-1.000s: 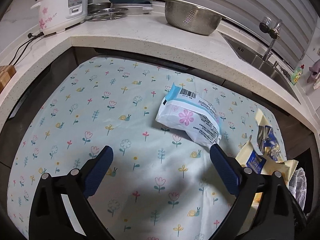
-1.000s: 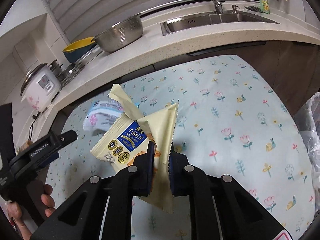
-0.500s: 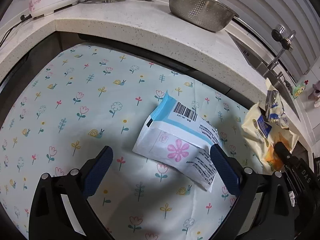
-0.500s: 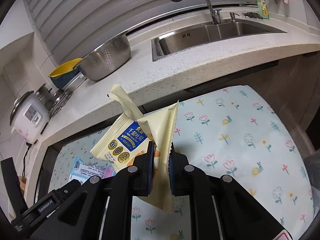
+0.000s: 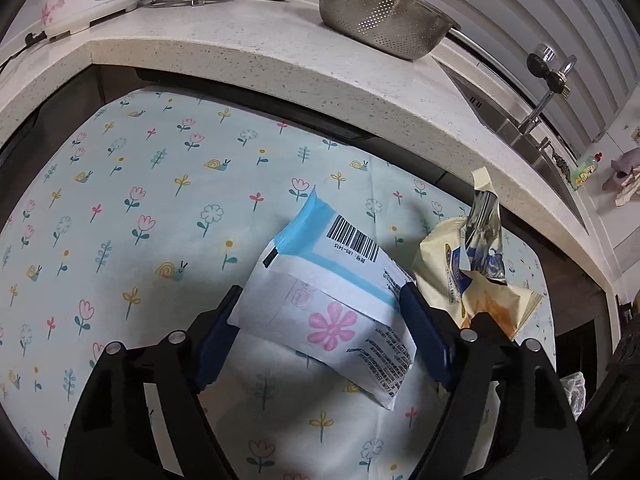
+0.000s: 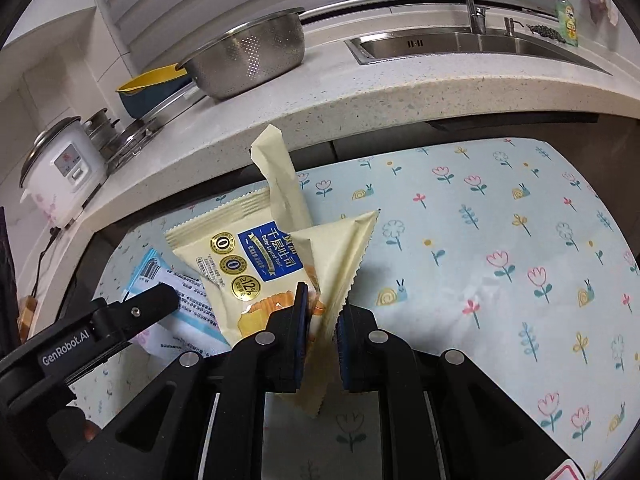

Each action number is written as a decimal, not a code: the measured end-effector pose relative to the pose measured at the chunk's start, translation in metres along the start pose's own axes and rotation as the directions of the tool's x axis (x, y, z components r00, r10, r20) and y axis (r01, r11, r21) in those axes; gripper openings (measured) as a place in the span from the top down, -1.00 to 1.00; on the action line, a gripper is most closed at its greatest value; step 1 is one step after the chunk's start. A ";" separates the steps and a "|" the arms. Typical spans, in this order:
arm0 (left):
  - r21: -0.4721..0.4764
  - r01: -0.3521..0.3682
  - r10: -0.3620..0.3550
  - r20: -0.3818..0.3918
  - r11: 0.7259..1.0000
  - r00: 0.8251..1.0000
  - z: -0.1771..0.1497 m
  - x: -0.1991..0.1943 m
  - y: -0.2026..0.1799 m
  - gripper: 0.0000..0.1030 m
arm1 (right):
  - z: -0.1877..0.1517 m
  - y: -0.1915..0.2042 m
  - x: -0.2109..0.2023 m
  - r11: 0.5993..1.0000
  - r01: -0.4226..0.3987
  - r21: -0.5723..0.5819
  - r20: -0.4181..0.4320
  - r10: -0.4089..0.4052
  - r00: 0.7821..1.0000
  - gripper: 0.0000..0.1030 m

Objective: Collect trash
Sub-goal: 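Grasp the cream snack bag with the right tool while the left tool grasps the white-blue packet, then carry the white-blue packet and cream snack bag in both tools over the bin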

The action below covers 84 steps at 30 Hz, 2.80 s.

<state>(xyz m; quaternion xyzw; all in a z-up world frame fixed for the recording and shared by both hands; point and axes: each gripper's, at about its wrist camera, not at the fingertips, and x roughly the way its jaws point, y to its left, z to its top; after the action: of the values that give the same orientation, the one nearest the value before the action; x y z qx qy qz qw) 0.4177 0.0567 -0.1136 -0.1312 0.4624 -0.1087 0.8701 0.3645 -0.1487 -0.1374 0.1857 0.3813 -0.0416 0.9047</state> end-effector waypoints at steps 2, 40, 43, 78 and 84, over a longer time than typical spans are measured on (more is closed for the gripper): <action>0.010 0.007 -0.007 0.002 1.000 1.000 -0.006 -0.009 -0.001 -0.28 | -0.008 -0.004 -0.009 1.000 0.002 0.012 -0.010 -0.002 1.000 0.76; 0.285 0.186 -0.189 -0.020 0.940 0.982 -0.143 -0.164 -0.171 0.64 | -0.081 -0.155 -0.275 0.963 0.128 0.239 0.187 -0.175 0.967 0.76; 0.307 0.199 -0.201 -0.026 0.931 0.979 -0.152 -0.168 -0.189 0.64 | -0.084 -0.174 -0.290 0.956 0.137 0.258 0.201 -0.192 0.961 0.76; 0.498 0.324 -0.265 -0.187 0.805 0.946 -0.238 -0.136 -0.365 0.59 | -0.122 -0.343 -0.375 0.850 0.254 0.461 0.210 -0.382 0.900 0.75; 0.512 0.323 -0.273 -0.172 0.796 0.946 -0.241 -0.123 -0.377 0.02 | -0.120 -0.354 -0.366 0.847 0.264 0.460 0.190 -0.385 0.903 0.74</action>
<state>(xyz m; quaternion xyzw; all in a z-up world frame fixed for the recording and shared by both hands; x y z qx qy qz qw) 0.1240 -0.2912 -0.0239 0.0496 0.4259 -0.3743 0.8222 -0.0515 -0.4577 -0.0642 0.3023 0.2595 -0.3025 0.8659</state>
